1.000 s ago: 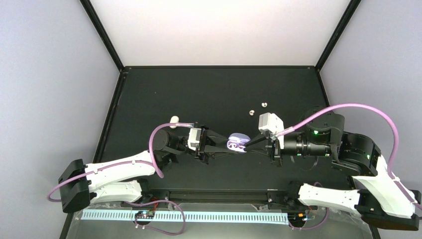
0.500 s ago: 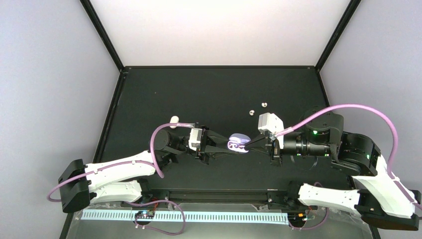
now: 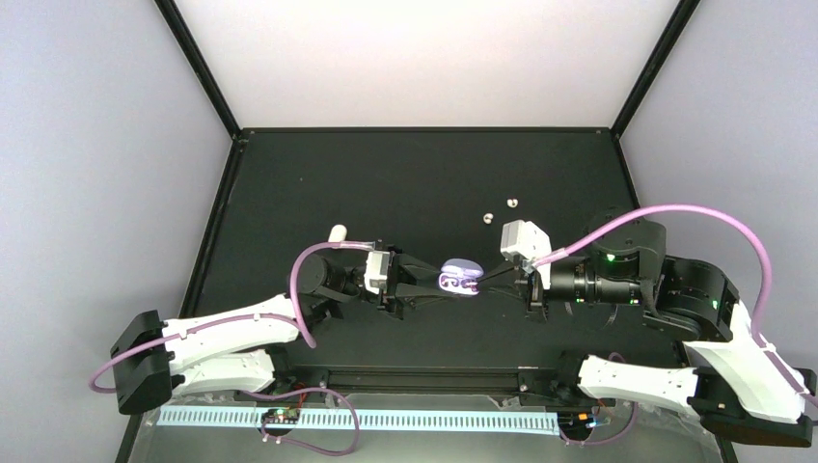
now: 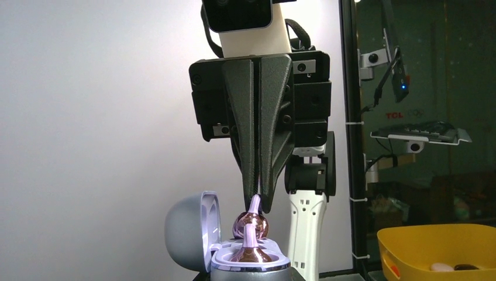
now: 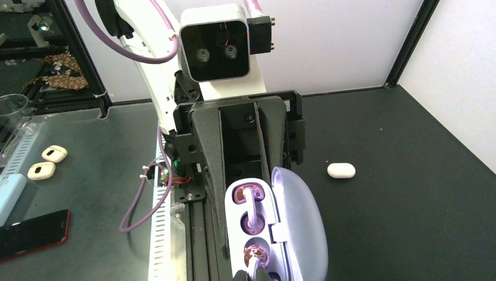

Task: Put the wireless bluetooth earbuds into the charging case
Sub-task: Place the earbud in the charging case, then close the charging case, then place the charging case at the center of the board, then pick up the charging case at the center of the board.

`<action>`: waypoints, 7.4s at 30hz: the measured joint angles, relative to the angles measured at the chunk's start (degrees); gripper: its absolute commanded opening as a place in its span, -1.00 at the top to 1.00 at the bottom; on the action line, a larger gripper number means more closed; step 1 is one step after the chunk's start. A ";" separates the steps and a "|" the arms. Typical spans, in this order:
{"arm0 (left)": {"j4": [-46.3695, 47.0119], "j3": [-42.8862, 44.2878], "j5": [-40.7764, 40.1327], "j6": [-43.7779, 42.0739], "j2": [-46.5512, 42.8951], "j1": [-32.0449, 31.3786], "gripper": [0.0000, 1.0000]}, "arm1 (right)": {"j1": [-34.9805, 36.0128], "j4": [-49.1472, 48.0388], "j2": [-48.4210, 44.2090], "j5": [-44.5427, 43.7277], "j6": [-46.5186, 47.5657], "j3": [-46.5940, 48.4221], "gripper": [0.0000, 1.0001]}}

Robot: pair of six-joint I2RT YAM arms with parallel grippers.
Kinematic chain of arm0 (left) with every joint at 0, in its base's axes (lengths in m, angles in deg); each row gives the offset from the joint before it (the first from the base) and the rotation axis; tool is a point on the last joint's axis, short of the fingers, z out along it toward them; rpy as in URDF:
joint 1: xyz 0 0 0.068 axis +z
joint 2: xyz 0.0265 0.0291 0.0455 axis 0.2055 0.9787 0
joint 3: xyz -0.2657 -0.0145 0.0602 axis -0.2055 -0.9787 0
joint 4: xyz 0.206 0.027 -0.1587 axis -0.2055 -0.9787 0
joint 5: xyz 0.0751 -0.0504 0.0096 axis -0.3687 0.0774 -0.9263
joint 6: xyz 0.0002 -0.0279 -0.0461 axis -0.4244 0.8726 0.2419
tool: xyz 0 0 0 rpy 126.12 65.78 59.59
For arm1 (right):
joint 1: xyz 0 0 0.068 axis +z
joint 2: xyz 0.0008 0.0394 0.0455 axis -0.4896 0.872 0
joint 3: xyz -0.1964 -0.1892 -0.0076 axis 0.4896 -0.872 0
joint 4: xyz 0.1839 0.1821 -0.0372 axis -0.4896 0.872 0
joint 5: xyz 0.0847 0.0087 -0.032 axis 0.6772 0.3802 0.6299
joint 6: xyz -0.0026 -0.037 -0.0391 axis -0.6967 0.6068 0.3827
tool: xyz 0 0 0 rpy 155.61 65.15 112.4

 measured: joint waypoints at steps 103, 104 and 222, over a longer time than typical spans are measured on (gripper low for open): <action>-1.62 -1.29 0.42 -0.07 -6.14 -0.11 0.97 | 0.15 -8.79 3.61 -8.98 -7.76 -0.70 -0.21; -1.62 -1.29 0.28 -0.09 -6.14 -0.11 0.97 | 0.13 -8.85 3.54 -8.85 -7.72 -0.70 -0.21; -80.50 27.67 -33.24 -0.31 38.51 35.28 0.16 | -0.28 -27.98 -12.41 -40.83 -13.35 -35.47 -0.56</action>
